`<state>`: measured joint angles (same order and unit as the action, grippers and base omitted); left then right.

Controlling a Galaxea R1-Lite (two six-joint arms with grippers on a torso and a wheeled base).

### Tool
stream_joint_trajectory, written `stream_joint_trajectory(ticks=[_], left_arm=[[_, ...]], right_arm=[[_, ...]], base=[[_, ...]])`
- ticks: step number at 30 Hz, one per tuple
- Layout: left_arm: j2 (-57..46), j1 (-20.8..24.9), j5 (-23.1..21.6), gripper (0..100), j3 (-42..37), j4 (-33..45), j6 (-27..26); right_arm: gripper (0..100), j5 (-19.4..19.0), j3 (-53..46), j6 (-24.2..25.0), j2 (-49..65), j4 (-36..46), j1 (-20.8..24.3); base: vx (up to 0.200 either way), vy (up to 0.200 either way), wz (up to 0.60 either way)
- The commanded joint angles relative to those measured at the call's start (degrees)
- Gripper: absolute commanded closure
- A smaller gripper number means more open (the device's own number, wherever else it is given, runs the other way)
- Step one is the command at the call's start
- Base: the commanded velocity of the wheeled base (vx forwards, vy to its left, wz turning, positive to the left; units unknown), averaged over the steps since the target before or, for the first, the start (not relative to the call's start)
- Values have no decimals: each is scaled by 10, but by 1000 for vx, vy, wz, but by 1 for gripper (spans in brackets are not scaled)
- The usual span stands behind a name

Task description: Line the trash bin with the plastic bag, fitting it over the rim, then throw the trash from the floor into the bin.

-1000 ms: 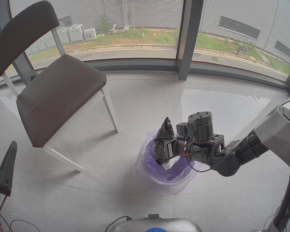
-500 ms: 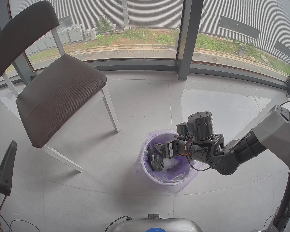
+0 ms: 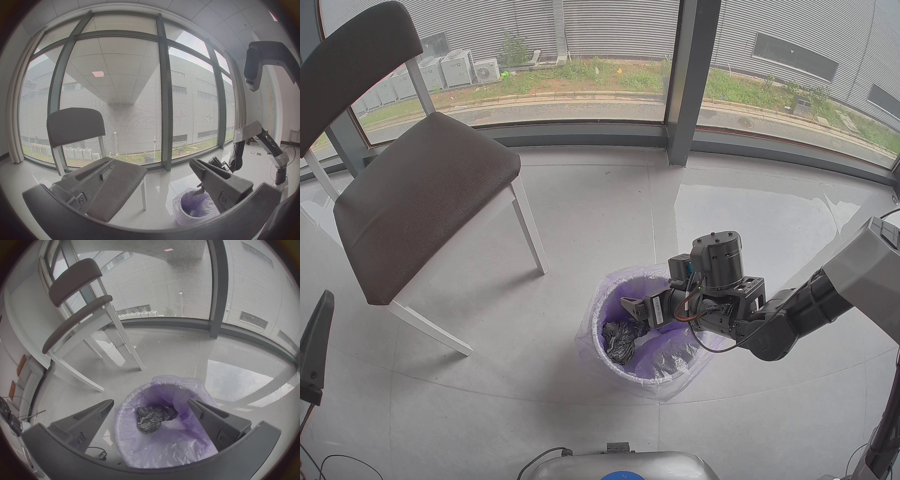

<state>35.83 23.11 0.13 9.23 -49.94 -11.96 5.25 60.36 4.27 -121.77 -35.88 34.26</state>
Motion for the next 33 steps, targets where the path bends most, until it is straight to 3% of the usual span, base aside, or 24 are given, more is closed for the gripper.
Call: stream_joint_trajectory(ticks=[1, 3, 5, 7, 8, 13, 23, 33], left_arm=[[0, 0, 0, 0, 0, 0, 0], [0, 0, 0, 0, 0, 1, 0], [0, 0, 0, 0, 0, 0, 0], [0, 0, 0, 0, 0, 0, 0], [0, 0, 0, 0, 0, 0, 0], [0, 0, 0, 0, 0, 0, 0], [0, 0, 1, 0, 0, 0, 0], [0, 0, 2, 0, 0, 0, 0]], right_arm=[[0, 16, -4, -39, 2, 6, -19], [0, 52, -3, -83, -4, 8, -40], [0, 68, 1, -92, -15, 8, -53], [0, 68, 1, -92, -15, 8, -53], [0, 72, 7, -95, -23, 8, -79], [0, 72, -9, -100, -26, 20, -112], [0, 71, -27, -131, -28, 32, -151], [0, 71, -24, -132, -39, 31, -171]], base=[[0, 0, 0], [0, 0, 0], [0, 0, 0], [0, 0, 0], [0, 0, 0], [0, 0, 0], [0, 0, 0], [0, 0, 0]])
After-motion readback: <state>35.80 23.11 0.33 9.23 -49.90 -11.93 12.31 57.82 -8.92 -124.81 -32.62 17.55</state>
